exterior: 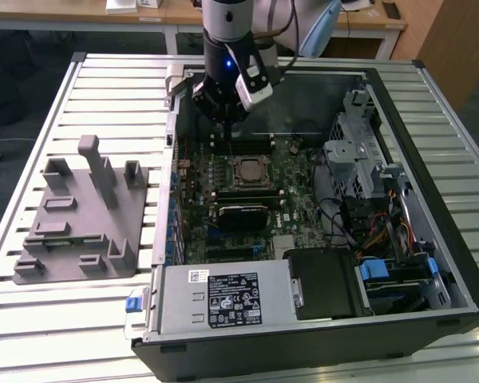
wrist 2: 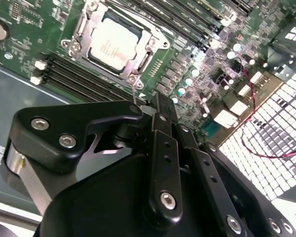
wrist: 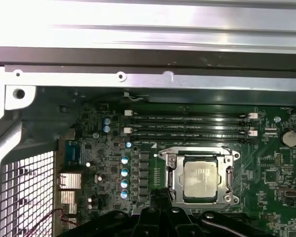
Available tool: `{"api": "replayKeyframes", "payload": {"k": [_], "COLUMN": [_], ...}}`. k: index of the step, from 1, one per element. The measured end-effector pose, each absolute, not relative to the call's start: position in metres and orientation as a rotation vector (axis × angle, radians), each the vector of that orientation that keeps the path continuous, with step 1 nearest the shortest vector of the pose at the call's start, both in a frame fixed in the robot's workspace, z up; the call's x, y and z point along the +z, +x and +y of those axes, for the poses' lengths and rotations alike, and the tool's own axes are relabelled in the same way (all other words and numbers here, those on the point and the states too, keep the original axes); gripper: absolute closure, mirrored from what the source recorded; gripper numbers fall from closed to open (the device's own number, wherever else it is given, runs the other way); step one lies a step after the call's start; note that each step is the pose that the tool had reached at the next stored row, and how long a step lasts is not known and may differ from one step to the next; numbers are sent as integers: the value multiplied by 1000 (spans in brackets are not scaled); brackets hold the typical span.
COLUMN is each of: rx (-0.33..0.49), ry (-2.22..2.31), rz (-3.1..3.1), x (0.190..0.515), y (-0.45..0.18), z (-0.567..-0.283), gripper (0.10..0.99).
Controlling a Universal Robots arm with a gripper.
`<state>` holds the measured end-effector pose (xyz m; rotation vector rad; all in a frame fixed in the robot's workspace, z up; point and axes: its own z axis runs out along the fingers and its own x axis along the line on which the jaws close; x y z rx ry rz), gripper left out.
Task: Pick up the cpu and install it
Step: 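Install the first cpu locking lever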
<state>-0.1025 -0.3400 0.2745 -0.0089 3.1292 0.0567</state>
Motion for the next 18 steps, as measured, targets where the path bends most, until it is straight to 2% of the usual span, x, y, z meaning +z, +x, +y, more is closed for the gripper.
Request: {"api": "replayKeyframes", "payload": {"k": [18], "rx": [57], "ry": [-5], "rz": [3129], "x": [263], "y": [-114], "z": [-319], "gripper": [973]}}
